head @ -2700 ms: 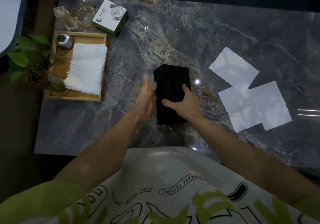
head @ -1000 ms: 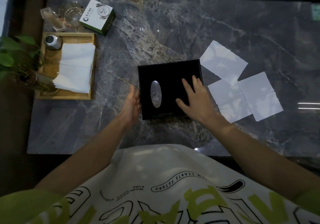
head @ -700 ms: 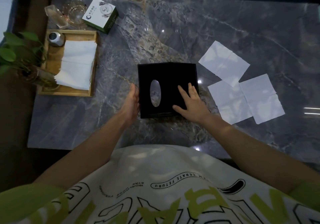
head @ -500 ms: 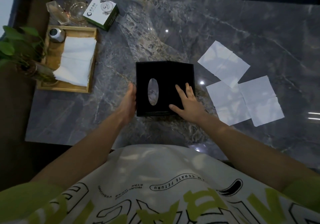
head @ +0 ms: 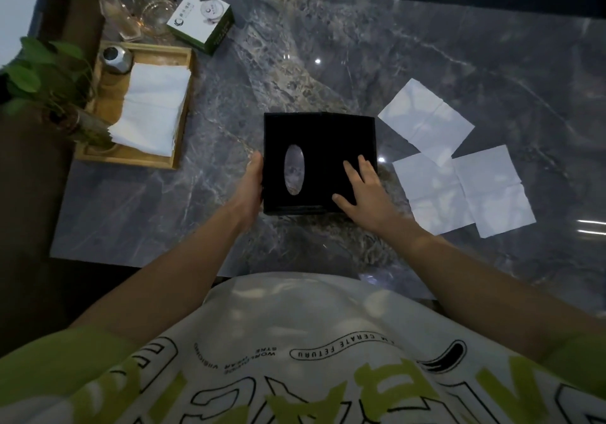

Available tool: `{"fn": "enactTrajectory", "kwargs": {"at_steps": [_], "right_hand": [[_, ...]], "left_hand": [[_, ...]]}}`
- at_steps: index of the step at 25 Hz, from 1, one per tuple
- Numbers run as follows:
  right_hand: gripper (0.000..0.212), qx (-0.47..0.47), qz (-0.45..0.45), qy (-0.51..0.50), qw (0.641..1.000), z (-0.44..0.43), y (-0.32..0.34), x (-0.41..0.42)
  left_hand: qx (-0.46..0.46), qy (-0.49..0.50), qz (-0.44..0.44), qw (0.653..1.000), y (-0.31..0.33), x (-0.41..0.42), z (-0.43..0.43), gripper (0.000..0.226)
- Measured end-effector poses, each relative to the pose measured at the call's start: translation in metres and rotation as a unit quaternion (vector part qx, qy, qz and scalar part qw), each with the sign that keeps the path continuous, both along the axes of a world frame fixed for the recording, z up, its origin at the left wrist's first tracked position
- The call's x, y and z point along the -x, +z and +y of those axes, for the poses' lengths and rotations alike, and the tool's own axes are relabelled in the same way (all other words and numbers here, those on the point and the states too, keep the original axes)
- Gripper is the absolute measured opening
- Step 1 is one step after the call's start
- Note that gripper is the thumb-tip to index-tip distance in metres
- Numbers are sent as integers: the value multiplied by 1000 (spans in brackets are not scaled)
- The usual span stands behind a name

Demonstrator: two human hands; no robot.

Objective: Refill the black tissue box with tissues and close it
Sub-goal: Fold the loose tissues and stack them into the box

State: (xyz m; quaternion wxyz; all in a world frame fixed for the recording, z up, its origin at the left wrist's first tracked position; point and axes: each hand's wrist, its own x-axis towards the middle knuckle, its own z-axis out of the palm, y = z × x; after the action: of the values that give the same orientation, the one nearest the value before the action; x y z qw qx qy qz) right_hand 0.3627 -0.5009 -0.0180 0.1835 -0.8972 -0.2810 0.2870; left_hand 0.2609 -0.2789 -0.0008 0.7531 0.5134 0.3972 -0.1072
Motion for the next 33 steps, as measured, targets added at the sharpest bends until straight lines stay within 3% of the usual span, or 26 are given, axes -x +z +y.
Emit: {"fn": "enactTrajectory", "kwargs": {"at_steps": [8, 12, 18, 27, 33], "right_hand": [[71, -31, 1, -109, 994, -11, 24, 23], [68, -61, -53, -149, 986, -27, 37, 23], [69, -48, -44, -204, 977, -63, 41, 14], [68, -69, -43, -190, 978, -142, 39, -54], [69, -116, -8, -148, 982, -173, 29, -130]], "left_hand": [[-28, 7, -31, 999, -2, 6, 12, 50], [-139, -5, -65, 988, 15, -7, 7, 56], [-324, -41, -88, 941, 35, -25, -39, 56], [-367, -31, -86, 926, 44, -77, -141, 51], [-323, 35, -83, 942, 48, -127, -211, 43]]}}
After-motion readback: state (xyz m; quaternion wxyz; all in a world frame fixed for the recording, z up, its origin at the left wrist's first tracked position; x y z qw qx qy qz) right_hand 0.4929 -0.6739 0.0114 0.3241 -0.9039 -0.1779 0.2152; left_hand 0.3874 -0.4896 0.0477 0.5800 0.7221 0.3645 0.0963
